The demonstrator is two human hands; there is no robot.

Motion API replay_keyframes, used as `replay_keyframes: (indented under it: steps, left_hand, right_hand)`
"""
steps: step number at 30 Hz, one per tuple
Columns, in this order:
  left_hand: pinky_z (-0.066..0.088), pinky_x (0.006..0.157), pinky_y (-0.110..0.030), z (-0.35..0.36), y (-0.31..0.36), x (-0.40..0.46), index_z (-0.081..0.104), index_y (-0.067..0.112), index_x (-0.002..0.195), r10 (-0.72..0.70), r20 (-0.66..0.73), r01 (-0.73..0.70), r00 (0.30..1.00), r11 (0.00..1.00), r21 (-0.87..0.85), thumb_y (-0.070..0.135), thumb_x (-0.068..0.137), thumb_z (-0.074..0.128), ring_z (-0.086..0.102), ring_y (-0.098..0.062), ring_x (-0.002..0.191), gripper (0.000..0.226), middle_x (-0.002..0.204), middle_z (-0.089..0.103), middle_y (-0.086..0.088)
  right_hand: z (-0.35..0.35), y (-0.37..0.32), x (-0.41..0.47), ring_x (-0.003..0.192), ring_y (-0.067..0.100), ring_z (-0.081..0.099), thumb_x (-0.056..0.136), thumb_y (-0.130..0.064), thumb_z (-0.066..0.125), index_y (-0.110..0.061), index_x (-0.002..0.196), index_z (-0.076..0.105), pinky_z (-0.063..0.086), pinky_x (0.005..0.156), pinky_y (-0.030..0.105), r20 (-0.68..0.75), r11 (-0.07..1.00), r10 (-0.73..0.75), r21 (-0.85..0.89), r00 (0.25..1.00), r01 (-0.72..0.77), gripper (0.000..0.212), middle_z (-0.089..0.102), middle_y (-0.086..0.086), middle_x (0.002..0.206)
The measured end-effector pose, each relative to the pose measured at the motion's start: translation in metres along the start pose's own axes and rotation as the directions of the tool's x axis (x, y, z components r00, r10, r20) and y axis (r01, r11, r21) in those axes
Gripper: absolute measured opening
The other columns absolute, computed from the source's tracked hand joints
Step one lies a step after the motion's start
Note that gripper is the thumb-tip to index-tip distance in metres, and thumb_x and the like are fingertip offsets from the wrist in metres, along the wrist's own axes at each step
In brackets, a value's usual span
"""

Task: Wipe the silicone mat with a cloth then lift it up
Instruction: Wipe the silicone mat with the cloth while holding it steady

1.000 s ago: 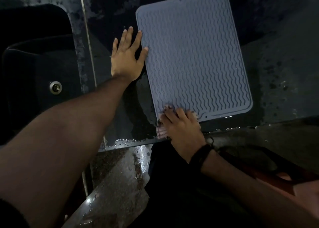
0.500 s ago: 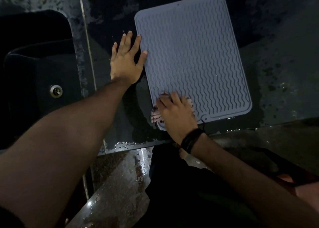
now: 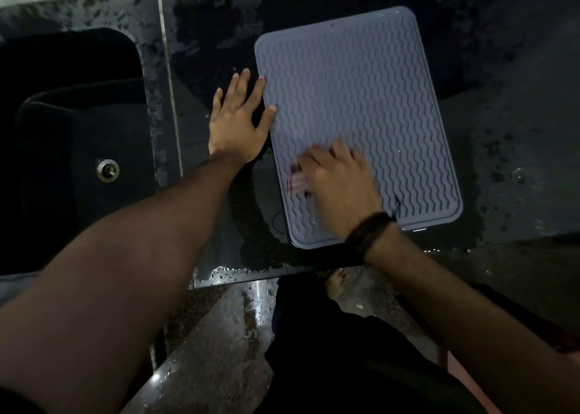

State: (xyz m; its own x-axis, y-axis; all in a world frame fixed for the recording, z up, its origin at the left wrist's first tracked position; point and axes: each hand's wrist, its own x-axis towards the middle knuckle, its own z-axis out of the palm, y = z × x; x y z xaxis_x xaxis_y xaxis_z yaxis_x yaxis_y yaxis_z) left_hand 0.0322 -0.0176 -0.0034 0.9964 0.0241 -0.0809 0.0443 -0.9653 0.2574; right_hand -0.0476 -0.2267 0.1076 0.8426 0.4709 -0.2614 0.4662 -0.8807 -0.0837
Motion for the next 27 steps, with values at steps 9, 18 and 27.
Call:
replay_keyframes:
  steps: [9,18,27]
  left_hand:
    - [0.003,0.128,-0.045,0.002,0.000,0.001,0.020,0.031,0.163,-0.001,-0.014,0.001,1.000,1.000,-0.007,0.062,0.106,0.023,0.007,-0.017,0.158,0.065,0.172,0.012,-0.001]
    - [0.001,0.128,-0.044,0.002,-0.001,0.001,0.021,0.030,0.163,0.003,-0.008,-0.003,1.000,1.000,-0.026,0.060,0.106,0.024,0.006,-0.017,0.158,0.065,0.172,0.011,-0.001]
    - [0.003,0.128,-0.045,0.001,0.001,0.000,0.020,0.031,0.163,0.001,-0.002,-0.001,1.000,1.000,-0.017,0.060,0.106,0.023,0.005,-0.017,0.158,0.064,0.172,0.011,0.000]
  right_hand:
    - [0.026,-0.005,0.020,0.123,0.031,0.041,0.077,-0.024,0.067,-0.014,0.126,0.056,0.037,0.097,0.048,0.043,0.991,-0.003,-0.133,0.999,0.009,0.051,0.053,0.009,0.132]
    - [0.014,0.004,-0.044,0.125,0.027,0.035,0.084,-0.016,0.049,-0.018,0.127,0.052,0.033,0.100,0.043,0.173,0.999,-0.041,-0.027,0.984,0.046,0.043,0.049,0.003,0.136]
    - [0.030,-0.020,-0.002,0.121,0.030,0.039,0.077,-0.023,0.066,-0.014,0.133,0.048,0.035,0.099,0.047,0.084,0.999,0.015,-0.041,0.996,-0.011,0.060,0.046,0.009,0.137]
